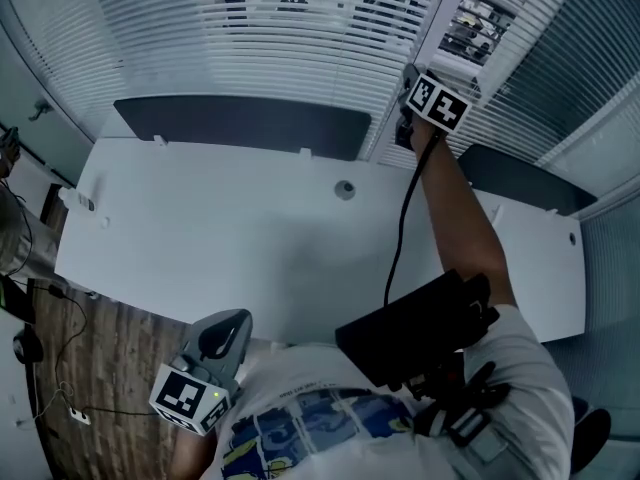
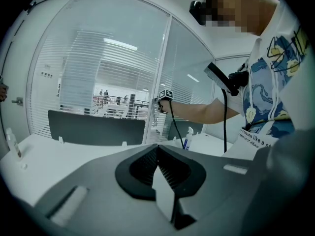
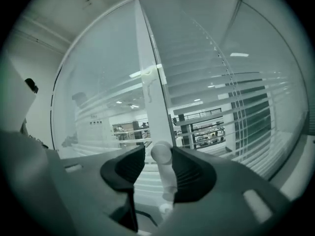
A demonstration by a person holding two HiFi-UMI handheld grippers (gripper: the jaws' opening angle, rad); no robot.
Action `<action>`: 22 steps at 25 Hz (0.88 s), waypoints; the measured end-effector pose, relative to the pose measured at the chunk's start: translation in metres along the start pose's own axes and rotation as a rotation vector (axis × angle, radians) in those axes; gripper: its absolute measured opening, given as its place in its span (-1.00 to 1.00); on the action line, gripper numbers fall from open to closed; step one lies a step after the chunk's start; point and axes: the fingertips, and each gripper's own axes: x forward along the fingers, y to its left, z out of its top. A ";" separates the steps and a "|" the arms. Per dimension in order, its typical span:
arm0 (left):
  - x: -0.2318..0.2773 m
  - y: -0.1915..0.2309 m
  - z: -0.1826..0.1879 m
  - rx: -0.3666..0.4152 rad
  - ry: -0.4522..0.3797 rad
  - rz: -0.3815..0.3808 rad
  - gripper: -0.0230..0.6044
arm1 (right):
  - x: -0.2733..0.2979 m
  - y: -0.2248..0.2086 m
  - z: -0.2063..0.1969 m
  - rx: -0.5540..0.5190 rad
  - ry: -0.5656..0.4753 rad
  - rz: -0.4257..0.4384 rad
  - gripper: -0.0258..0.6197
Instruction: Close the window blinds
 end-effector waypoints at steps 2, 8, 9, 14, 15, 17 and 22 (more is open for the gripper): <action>0.001 -0.001 0.000 -0.001 0.001 -0.001 -0.91 | 0.001 -0.004 0.002 0.016 0.007 -0.033 -0.47; 0.003 -0.001 0.000 -0.007 -0.002 0.000 -0.91 | 0.000 -0.006 0.002 -0.217 0.043 -0.113 -0.53; 0.003 -0.001 0.000 -0.007 -0.002 0.000 -0.91 | 0.000 -0.005 0.002 -0.284 0.047 -0.122 -0.53; 0.002 0.002 -0.001 -0.007 -0.004 -0.007 -0.91 | 0.002 0.008 -0.001 -0.701 0.073 -0.173 -0.53; 0.003 0.002 -0.002 -0.007 -0.004 -0.009 -0.91 | 0.003 0.009 -0.002 -0.757 0.077 -0.182 -0.53; 0.003 0.002 -0.002 -0.006 -0.002 -0.011 -0.91 | 0.004 0.010 -0.004 -0.850 0.078 -0.195 -0.53; 0.003 0.001 -0.001 -0.004 -0.002 -0.018 -0.91 | 0.004 0.011 -0.005 -1.009 0.073 -0.223 -0.54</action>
